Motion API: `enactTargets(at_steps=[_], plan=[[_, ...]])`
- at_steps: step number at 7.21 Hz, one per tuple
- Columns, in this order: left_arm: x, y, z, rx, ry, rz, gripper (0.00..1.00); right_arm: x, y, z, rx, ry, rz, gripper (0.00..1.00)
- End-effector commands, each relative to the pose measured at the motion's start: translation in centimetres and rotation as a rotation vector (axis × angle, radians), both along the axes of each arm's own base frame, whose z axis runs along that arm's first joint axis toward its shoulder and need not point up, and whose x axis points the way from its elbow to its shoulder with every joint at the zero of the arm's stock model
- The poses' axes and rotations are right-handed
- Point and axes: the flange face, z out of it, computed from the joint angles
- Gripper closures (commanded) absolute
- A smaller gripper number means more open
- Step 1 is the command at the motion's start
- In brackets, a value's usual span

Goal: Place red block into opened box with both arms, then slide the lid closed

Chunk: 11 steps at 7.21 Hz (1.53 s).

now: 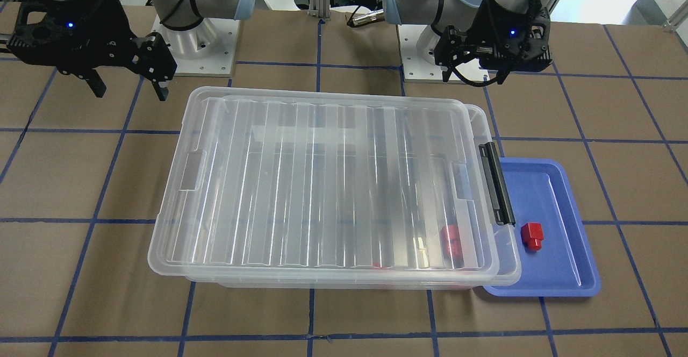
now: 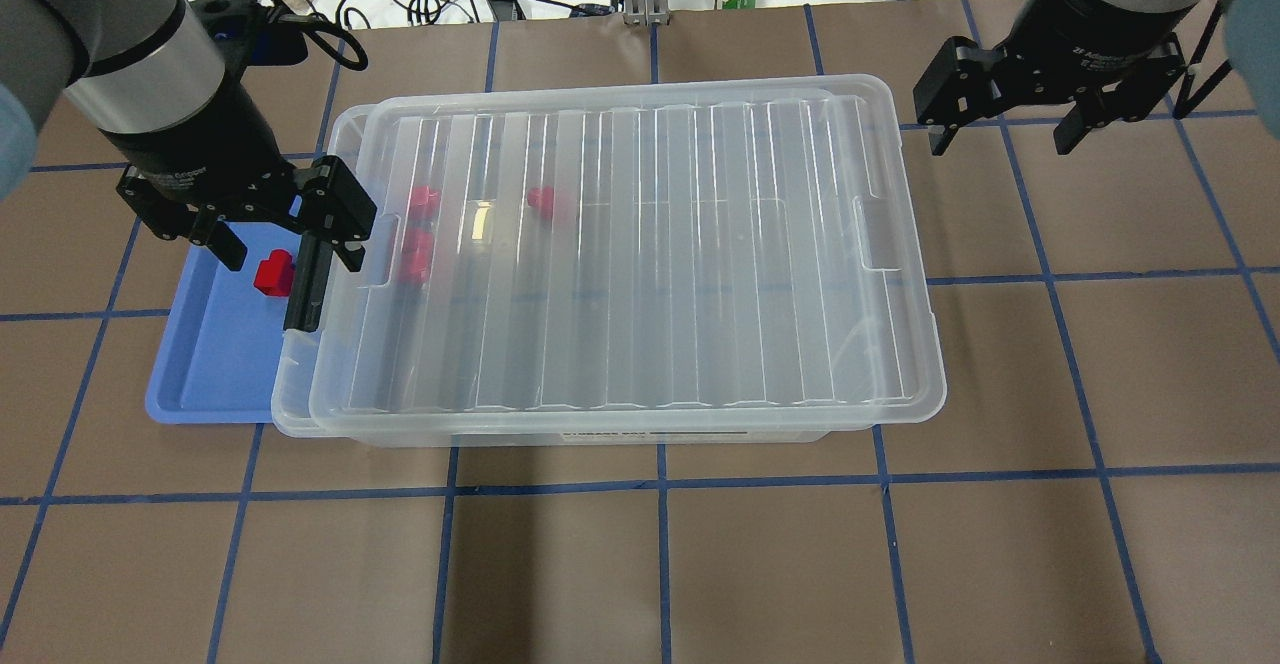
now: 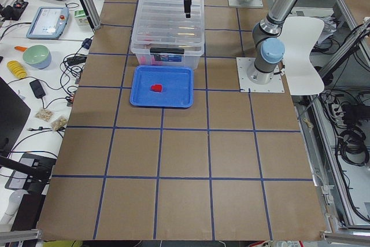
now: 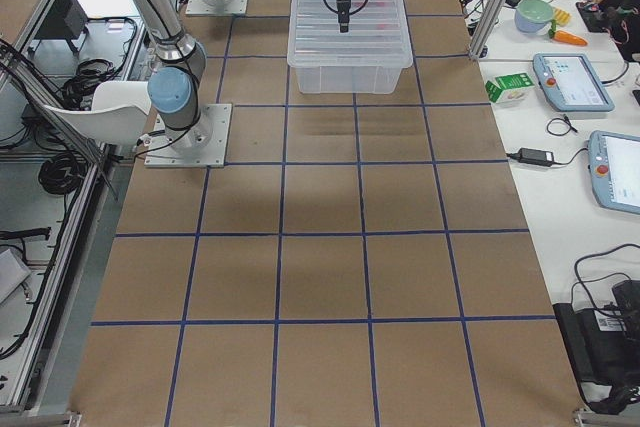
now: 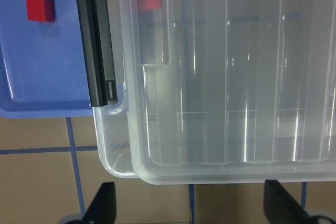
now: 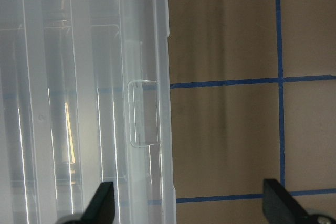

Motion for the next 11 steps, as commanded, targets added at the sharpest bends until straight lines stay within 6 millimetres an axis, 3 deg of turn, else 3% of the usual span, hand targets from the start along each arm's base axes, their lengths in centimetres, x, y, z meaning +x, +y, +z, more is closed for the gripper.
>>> enactTargets(at_steps=[1, 8, 9, 11], plan=[[0.0, 0.2, 0.0, 0.005, -0.005, 0.000, 0.00, 0.0, 0.0, 0.0, 0.001, 0.000, 0.002, 0.00], [0.1, 0.5, 0.0, 0.006, -0.007, 0.001, 0.00, 0.0, 0.1, -0.5, 0.017, -0.002, -0.012, 0.00], [0.1, 0.6, 0.2, 0.003, -0.008, 0.001, 0.00, 0.0, 0.1, -1.6, 0.042, -0.003, -0.015, 0.00], [0.1, 0.6, 0.1, 0.006, -0.008, 0.001, 0.00, -0.1, -2.1, -7.9, 0.089, -0.003, -0.003, 0.00]])
